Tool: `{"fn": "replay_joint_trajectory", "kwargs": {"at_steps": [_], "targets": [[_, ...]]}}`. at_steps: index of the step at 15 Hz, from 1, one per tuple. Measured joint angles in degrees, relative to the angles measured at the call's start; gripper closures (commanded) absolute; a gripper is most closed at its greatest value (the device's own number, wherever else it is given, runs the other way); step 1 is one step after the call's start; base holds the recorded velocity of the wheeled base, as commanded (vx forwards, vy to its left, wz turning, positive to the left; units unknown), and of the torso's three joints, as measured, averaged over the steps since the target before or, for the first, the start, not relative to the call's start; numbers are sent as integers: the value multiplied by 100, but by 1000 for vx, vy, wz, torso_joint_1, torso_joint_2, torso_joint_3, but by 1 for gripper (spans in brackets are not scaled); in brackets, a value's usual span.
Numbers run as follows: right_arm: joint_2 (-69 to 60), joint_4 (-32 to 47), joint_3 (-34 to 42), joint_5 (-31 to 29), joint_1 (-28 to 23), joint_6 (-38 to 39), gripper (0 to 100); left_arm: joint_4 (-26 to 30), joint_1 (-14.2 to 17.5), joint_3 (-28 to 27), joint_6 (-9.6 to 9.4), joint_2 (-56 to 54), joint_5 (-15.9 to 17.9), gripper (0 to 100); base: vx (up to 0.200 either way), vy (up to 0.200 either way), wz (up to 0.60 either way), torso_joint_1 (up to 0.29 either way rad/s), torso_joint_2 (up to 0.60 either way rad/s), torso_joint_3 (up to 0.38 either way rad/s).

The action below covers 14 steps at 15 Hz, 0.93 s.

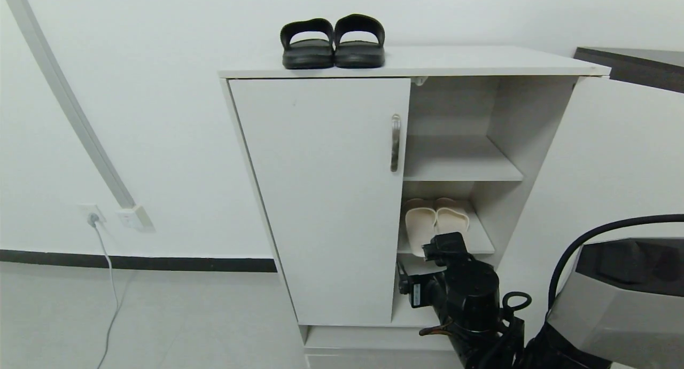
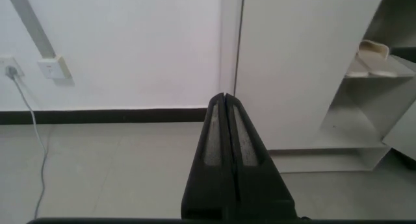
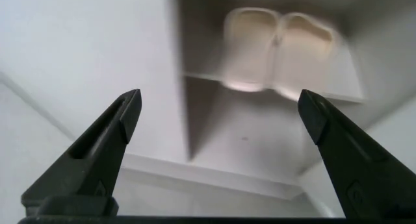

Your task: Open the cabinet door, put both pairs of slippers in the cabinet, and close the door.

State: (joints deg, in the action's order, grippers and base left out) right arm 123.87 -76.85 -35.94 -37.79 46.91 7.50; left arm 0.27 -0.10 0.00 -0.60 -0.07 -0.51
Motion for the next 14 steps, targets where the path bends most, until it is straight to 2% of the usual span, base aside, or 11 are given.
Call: {"fn": "replay_joint_trajectory", "kwargs": {"at_steps": [8, 12, 14], "targets": [[2, -156, 6, 7, 24, 7, 0, 0, 0, 0, 0, 0, -6, 100, 0, 200, 0, 2, 1, 2], [2, -340, 44, 7, 39, 2, 0, 0, -4, 0, 6, 0, -20, 100, 0, 0, 0, 0, 0, 0], [-6, -705, 118, 9, 5, -202, 0, 0, 2, 0, 9, 0, -17, 100, 0, 0, 0, 0, 0, 0]]}}
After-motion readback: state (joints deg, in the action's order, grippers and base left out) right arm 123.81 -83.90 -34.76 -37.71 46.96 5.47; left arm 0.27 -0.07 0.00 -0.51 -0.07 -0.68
